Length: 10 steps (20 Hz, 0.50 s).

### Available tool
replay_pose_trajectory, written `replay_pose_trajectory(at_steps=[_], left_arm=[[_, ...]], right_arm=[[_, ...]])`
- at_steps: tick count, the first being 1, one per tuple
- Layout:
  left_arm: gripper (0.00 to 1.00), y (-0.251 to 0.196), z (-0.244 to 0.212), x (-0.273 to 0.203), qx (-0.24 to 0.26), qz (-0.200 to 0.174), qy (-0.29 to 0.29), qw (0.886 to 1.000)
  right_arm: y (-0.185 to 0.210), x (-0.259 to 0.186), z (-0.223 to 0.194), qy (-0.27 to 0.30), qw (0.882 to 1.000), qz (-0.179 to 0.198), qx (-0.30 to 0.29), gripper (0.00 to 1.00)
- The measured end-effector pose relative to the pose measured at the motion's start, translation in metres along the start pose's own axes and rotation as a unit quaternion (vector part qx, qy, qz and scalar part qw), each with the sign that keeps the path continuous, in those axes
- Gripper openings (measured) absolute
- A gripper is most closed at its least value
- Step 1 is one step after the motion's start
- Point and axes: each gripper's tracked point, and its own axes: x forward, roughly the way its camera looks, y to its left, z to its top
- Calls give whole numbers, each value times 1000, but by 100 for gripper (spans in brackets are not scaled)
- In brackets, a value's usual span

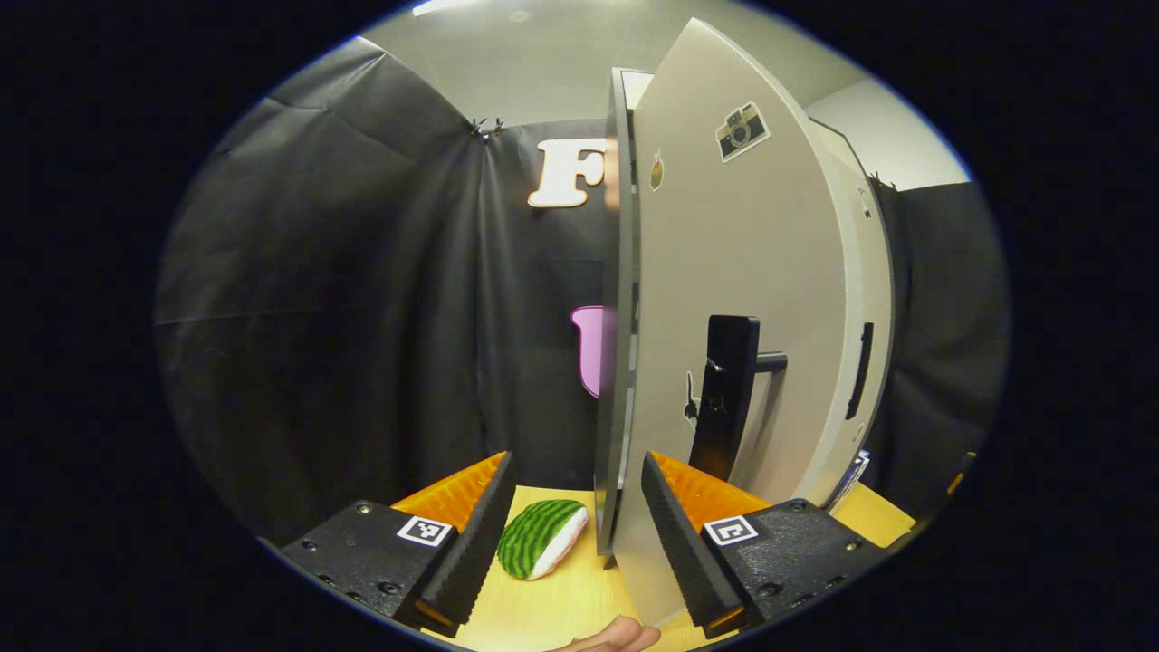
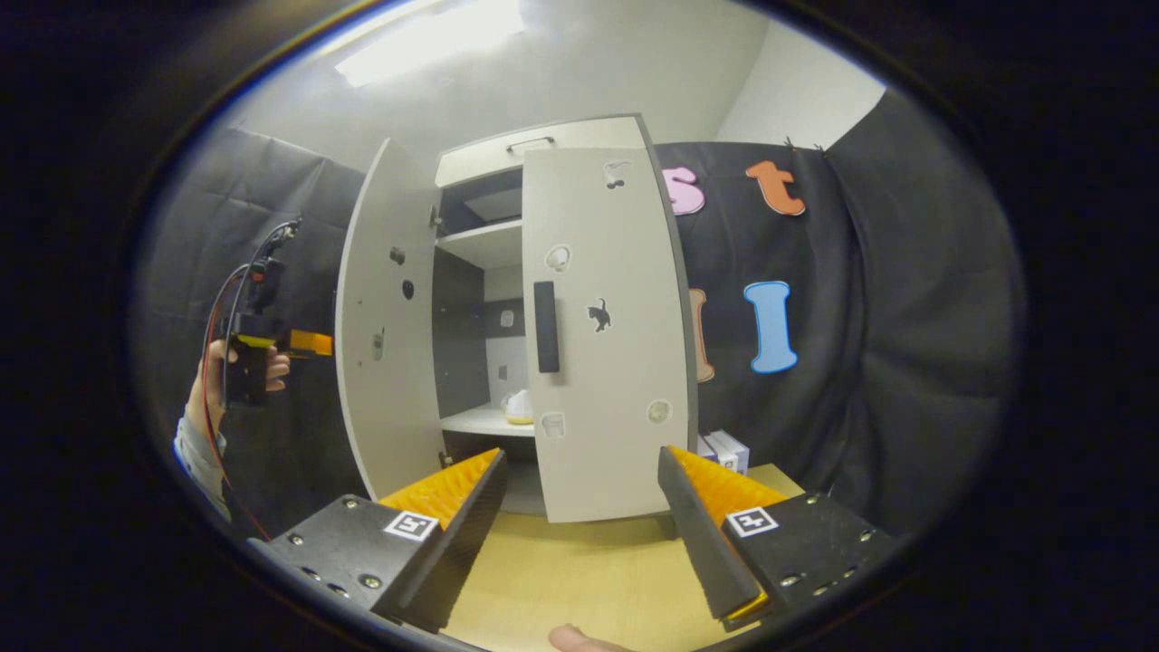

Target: Grab one shoe with the right hand and put it into the shoe cabinet, grab the other shoe with the left hand and put it into the shoe cabinet; then close the right door with the right hand and the left door with the left hand.

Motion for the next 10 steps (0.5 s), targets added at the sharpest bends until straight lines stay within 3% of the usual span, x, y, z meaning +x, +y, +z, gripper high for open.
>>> replay_pose_trajectory(at_steps=[7,10], left_arm=[[86,-30,-10,13,6,-30,3,1000],[86,-27,-7,24,11,-22,-15,1000]], right_arm=[[-7,0,4,-10,1000,-15,7,98],[-10,3,0,-7,1000,-18,8,98]])
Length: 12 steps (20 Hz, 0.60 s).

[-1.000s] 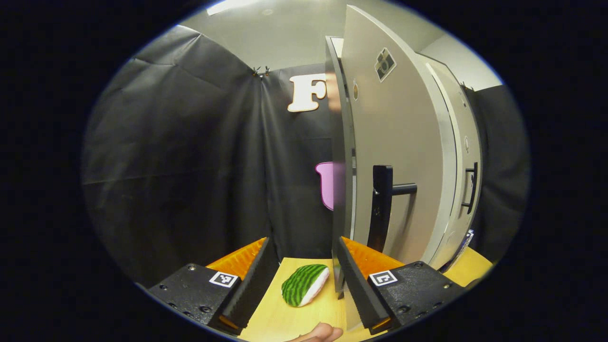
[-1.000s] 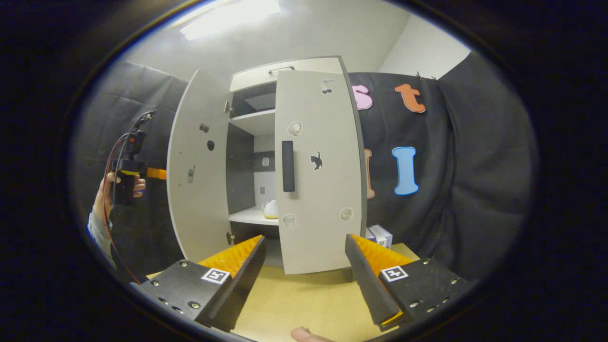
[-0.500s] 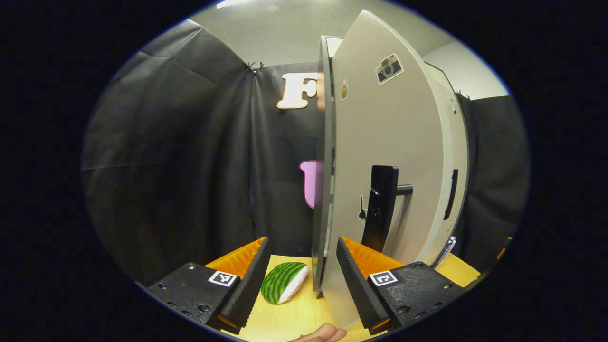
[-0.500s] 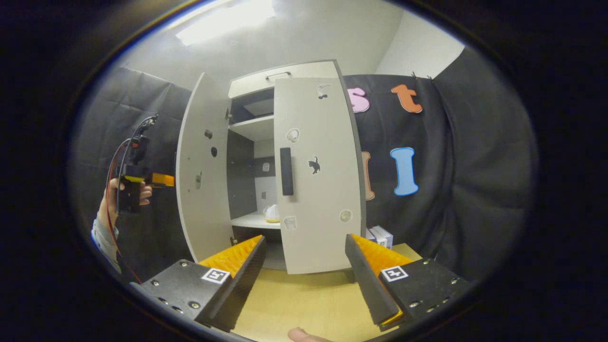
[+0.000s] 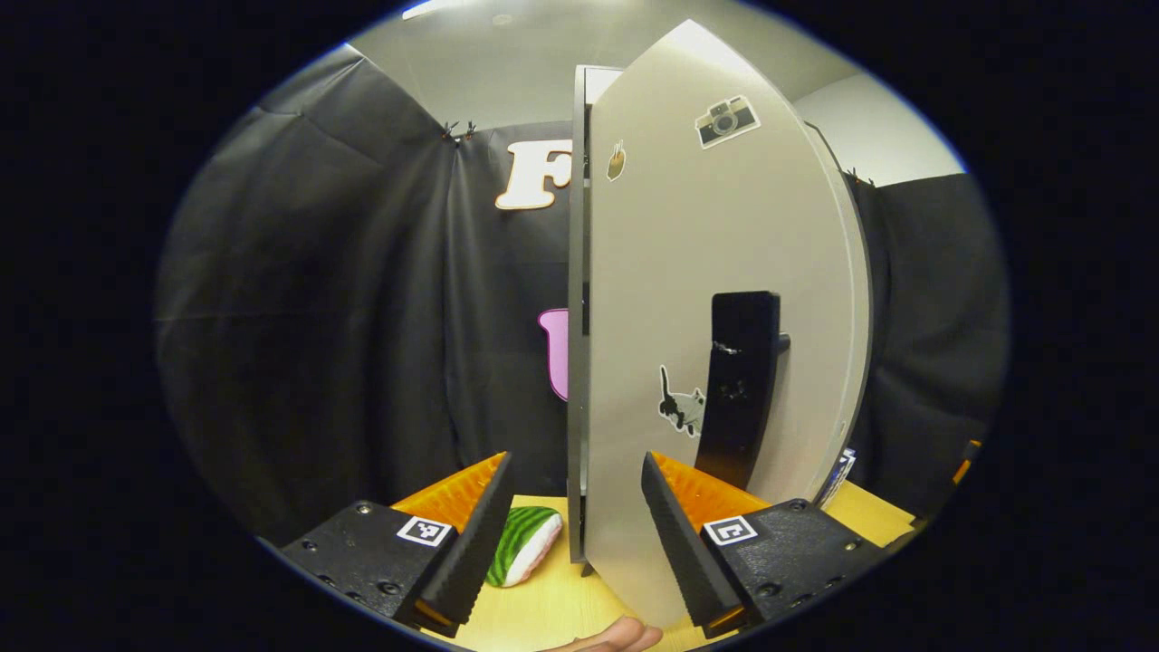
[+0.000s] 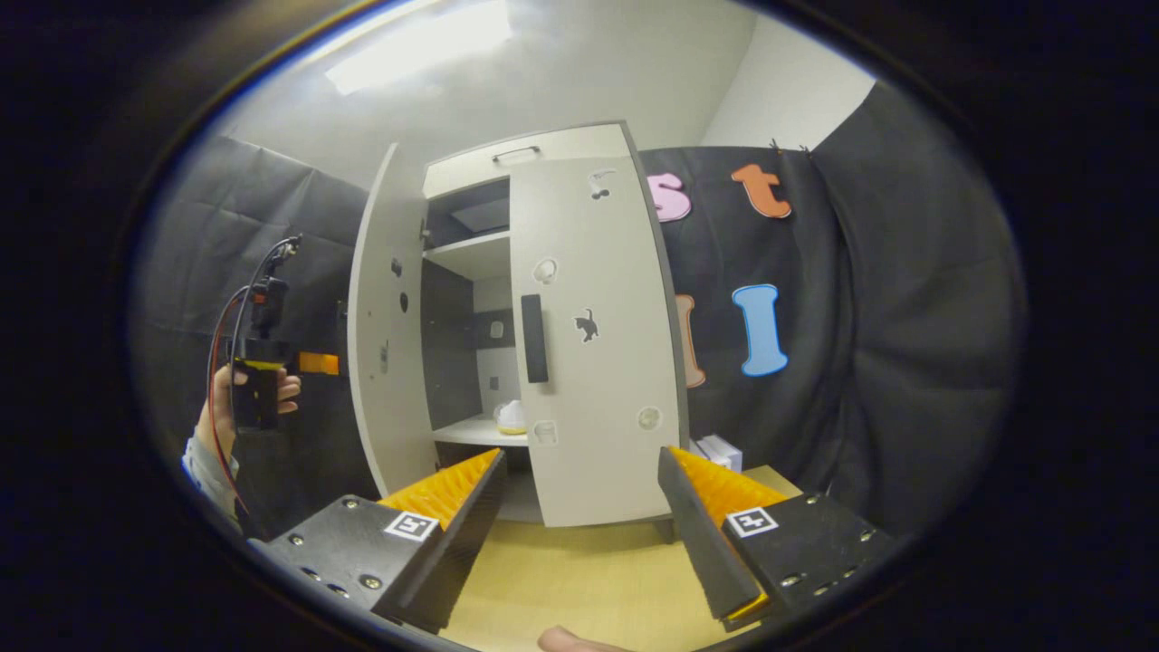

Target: Grab one shoe with the right hand and put it into the shoe cabinet, grab the other shoe with the left hand and put it into the shoe cabinet; then close the right door with the right hand and the left door with the left hand.

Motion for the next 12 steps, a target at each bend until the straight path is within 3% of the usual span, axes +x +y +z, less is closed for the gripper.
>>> replay_pose_trajectory(at_steps=[5,9,11,12], left_arm=[[86,7,-7,13,-13,15,-3,1000],[84,-5,-8,20,-25,-1,-4,1000],[89,-14,-7,23,-26,-13,1,1000],[84,-21,-7,27,-26,-20,1,999]], right_arm=[[0,9,-1,3,1000,-12,13,100],[6,16,2,-1,1000,-16,10,98],[8,21,1,-4,1000,-24,1,97],[10,23,1,-4,1000,-25,-1,98]])
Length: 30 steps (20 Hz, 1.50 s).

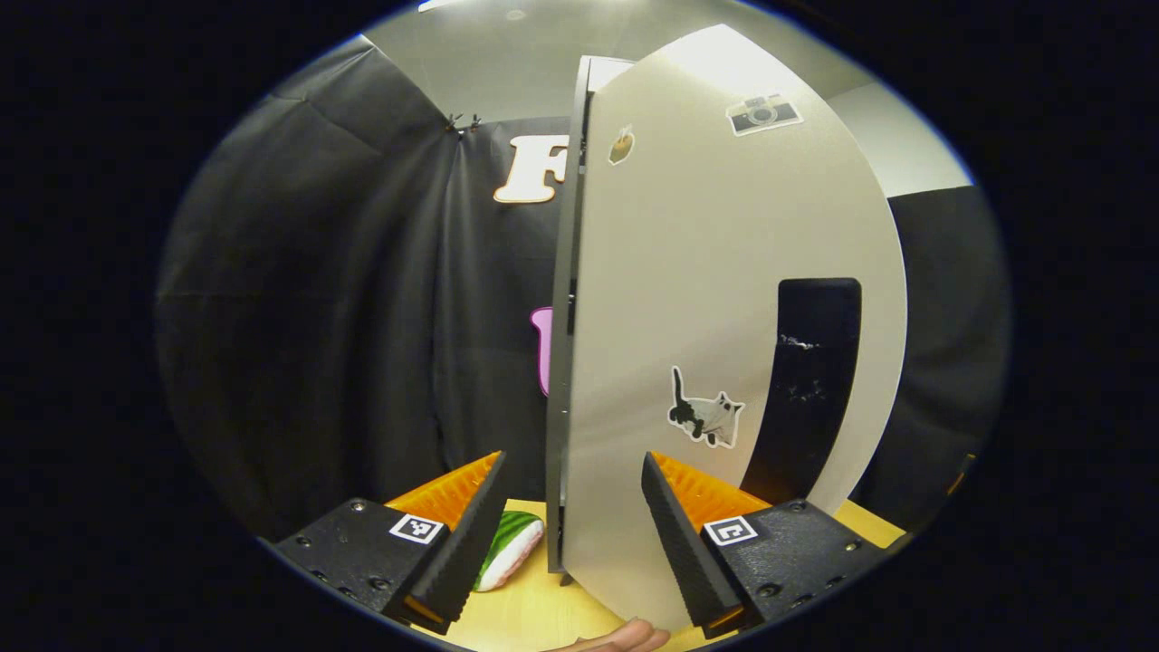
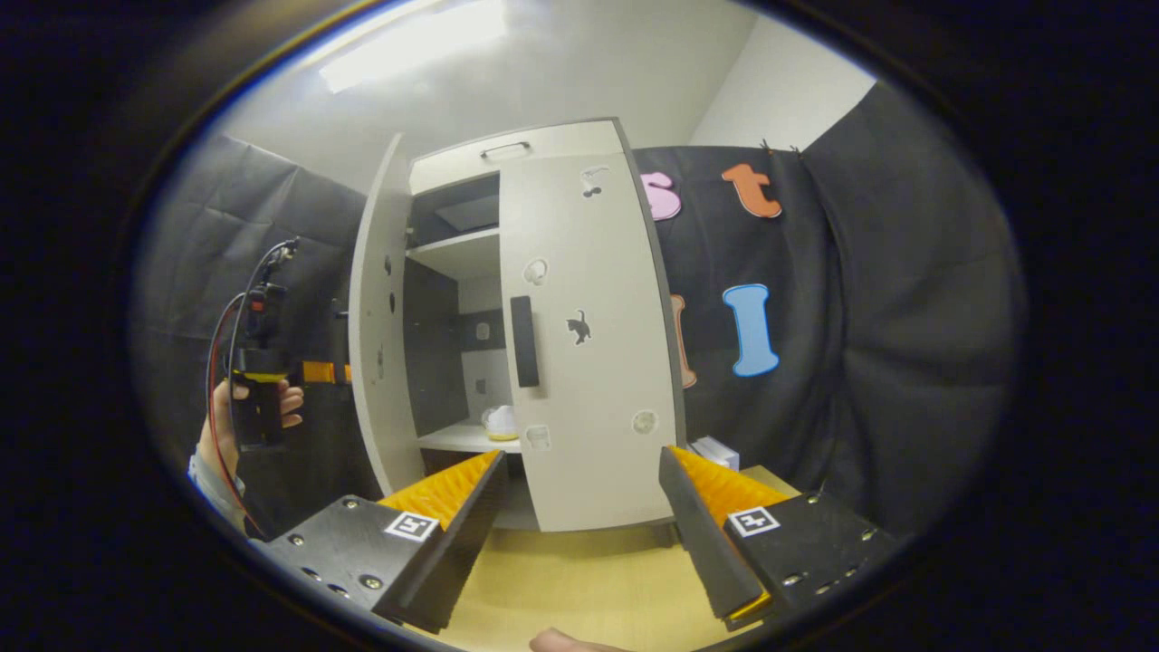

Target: Grab one shoe with the right hand and put it into the shoe cabinet, grab the other shoe with the left hand and put it into the shoe cabinet; then close the right door with the right hand and the left door with the left hand.

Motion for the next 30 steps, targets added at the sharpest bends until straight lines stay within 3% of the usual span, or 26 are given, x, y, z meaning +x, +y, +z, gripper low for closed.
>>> replay_pose_trajectory(at_steps=[1,3,4,5,6,9,12,13,17,21,22,25,30], left_arm=[[89,-8,-4,3,1,-10,6,1000],[85,-28,-21,-7,-10,-43,31,999],[90,-34,-24,-14,-15,-53,36,998],[89,-38,-26,-20,-15,-56,37,998],[93,-39,-23,-24,-10,-51,30,998],[94,-36,-12,-19,-3,-21,0,1000],[92,-44,-15,-34,10,-28,5,1000],[96,-41,-17,-39,15,-19,6,1000],[96,-37,-16,-69,13,-1,-13,1000],[93,-39,-33,-99,26,3,-10,1000],[100,-42,-40,-104,29,-4,-4,1000],[97,-49,-67,-117,27,-11,16,999],[97,-47,-102,-133,28,-1,16,999]], right_arm=[[5,1,1,1,1000,3,0,98],[13,4,3,4,1000,8,5,100],[17,4,2,6,1000,11,5,100],[20,4,2,8,1000,12,2,98],[23,4,1,10,1000,13,0,100],[22,3,-2,13,1000,8,-8,100],[15,2,-1,12,1000,-7,-6,100],[13,1,0,10,1000,-12,-3,100],[2,-6,12,-4,1000,-17,7,100],[-12,-15,21,-13,999,-16,27,100],[-13,-17,22,-12,1000,-13,25,100],[-18,-24,28,-15,1000,-4,-6,100],[-29,-36,28,-27,998,-21,-45,100]])
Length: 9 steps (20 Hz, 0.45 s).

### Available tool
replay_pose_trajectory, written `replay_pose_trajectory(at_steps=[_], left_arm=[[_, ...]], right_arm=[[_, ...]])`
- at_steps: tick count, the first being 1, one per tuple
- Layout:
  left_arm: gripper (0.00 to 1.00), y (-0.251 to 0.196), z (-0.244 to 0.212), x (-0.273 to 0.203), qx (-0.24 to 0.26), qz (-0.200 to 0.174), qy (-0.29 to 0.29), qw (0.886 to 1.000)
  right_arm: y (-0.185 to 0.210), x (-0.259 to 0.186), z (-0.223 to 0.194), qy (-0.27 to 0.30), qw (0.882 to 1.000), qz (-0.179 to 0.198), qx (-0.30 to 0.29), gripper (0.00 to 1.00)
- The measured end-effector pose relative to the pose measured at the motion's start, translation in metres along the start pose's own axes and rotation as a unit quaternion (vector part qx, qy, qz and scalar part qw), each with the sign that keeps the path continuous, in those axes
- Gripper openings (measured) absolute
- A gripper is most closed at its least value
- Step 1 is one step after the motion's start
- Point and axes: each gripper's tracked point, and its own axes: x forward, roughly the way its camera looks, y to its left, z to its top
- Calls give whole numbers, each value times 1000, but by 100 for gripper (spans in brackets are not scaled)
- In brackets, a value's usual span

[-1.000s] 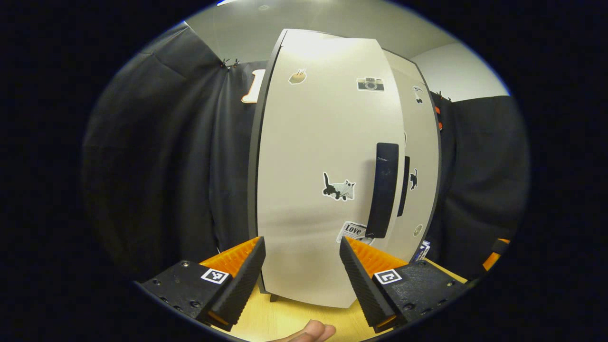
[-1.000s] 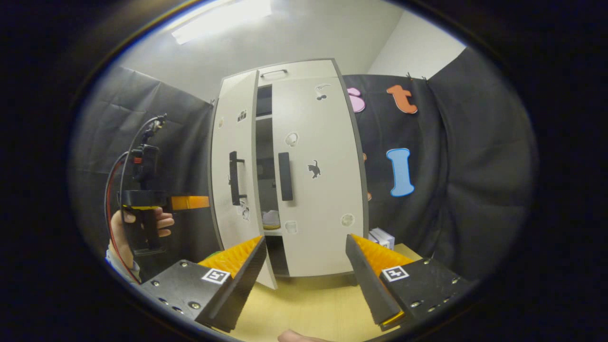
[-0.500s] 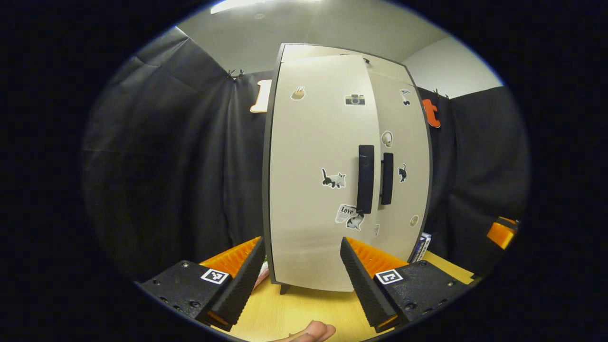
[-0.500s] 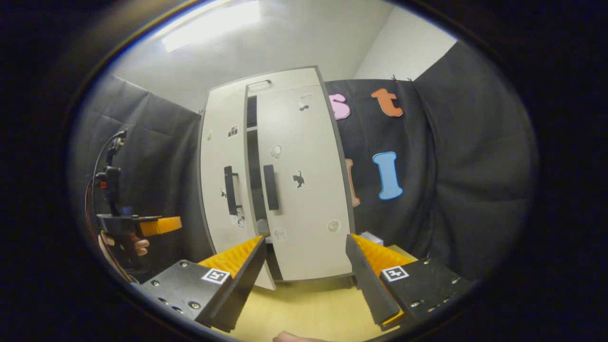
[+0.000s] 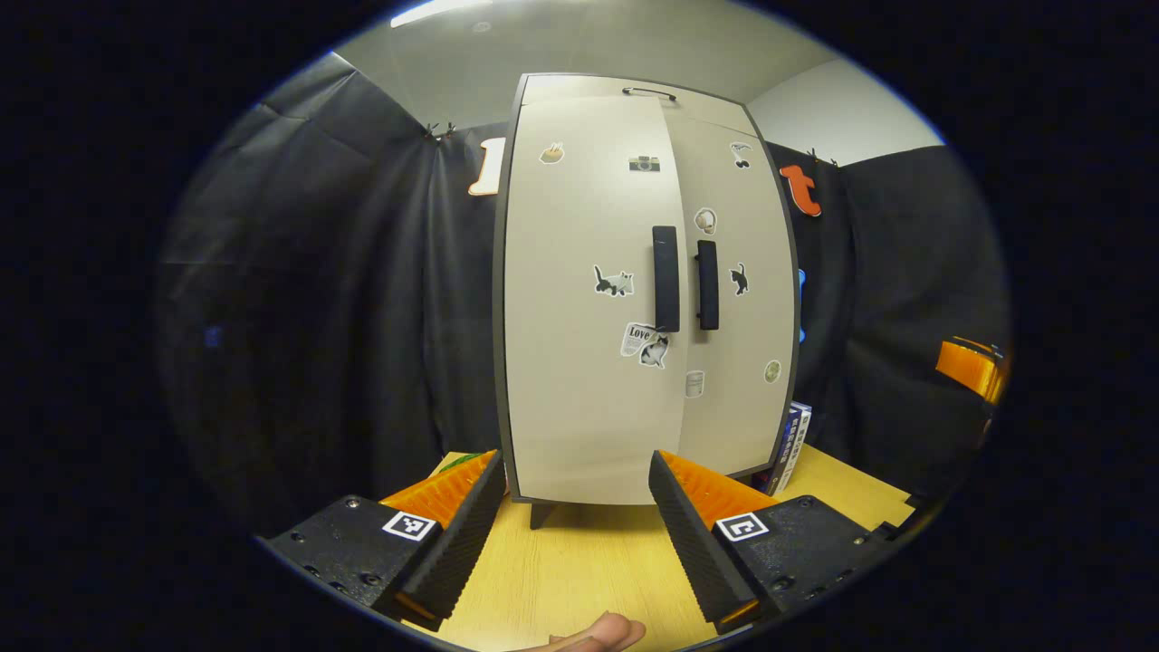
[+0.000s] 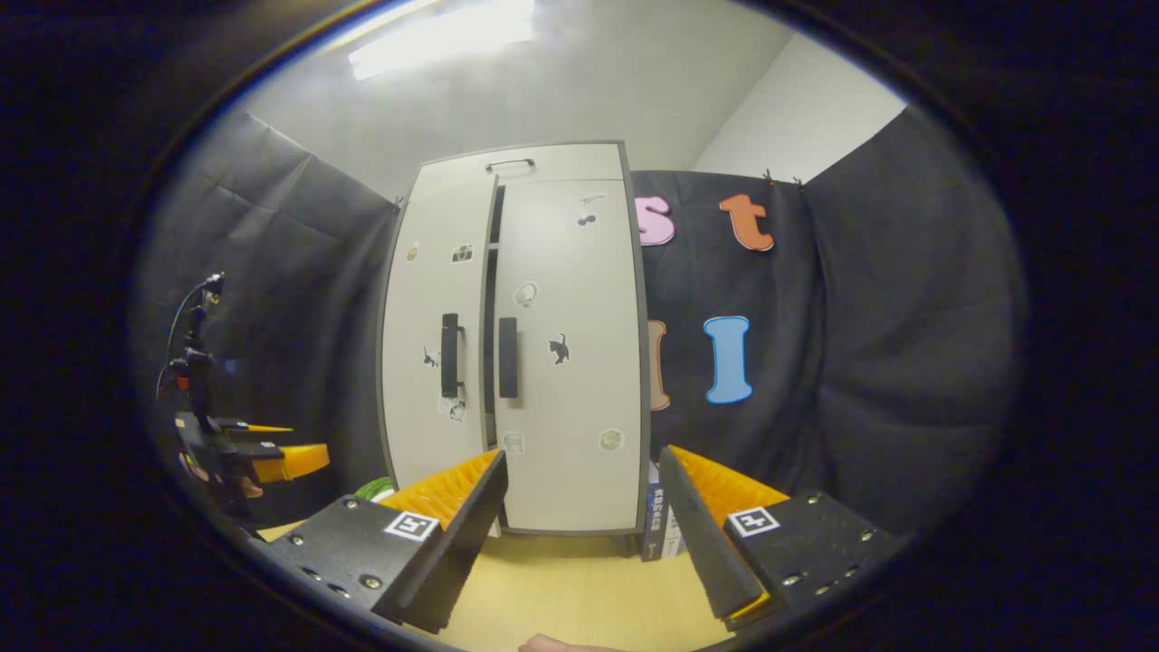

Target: Grab one shoe with the right hand and put it into the shoe cabinet, grab the other shoe with the left hand and put it into the shoe cabinet; then close the right door with the right hand and the left door with the left hand.

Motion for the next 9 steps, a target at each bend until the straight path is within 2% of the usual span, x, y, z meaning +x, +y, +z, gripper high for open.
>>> replay_pose_trajectory(at_steps=[3,5,6,9], left_arm=[[97,-10,-19,-7,-2,-18,14,1000],[94,-6,-13,-10,-4,-18,0,1000],[97,-4,-7,-13,-5,-17,-9,1000],[96,-1,7,-22,-4,-13,-33,999]], right_arm=[[5,-4,-7,1,1000,9,-1,98],[10,-4,-12,6,1000,19,-4,100],[11,-4,-14,8,1000,21,-7,100],[14,-5,-21,11,1000,26,0,100]])
